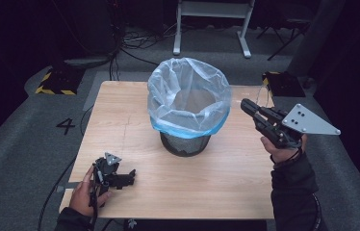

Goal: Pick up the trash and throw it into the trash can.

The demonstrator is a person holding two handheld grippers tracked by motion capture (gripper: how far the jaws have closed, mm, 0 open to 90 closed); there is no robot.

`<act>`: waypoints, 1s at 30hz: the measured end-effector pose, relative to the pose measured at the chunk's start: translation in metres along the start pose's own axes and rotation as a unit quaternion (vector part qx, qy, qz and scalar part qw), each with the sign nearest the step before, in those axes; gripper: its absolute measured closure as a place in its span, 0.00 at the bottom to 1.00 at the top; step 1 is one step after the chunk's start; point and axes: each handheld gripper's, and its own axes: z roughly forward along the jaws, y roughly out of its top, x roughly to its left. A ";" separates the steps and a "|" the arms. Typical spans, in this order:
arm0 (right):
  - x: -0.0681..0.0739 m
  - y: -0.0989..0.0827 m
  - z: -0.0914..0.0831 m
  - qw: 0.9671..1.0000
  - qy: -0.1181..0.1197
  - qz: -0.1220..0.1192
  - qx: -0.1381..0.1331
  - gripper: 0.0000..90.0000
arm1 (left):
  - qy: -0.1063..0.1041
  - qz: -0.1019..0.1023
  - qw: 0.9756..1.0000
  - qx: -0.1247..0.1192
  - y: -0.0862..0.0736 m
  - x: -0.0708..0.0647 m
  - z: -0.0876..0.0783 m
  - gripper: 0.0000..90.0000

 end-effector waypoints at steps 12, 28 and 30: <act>0.010 -0.002 0.055 0.999 0.024 0.022 0.020 0.96 | 0.000 0.000 1.000 0.000 0.000 0.000 0.000 0.00; 0.017 -0.008 0.080 0.998 0.026 0.029 0.048 0.77 | 0.000 0.000 1.000 0.000 0.000 0.000 0.000 0.00; 0.016 -0.010 0.079 0.998 0.025 0.034 0.048 0.71 | 0.000 0.000 1.000 0.000 0.000 0.000 0.000 0.00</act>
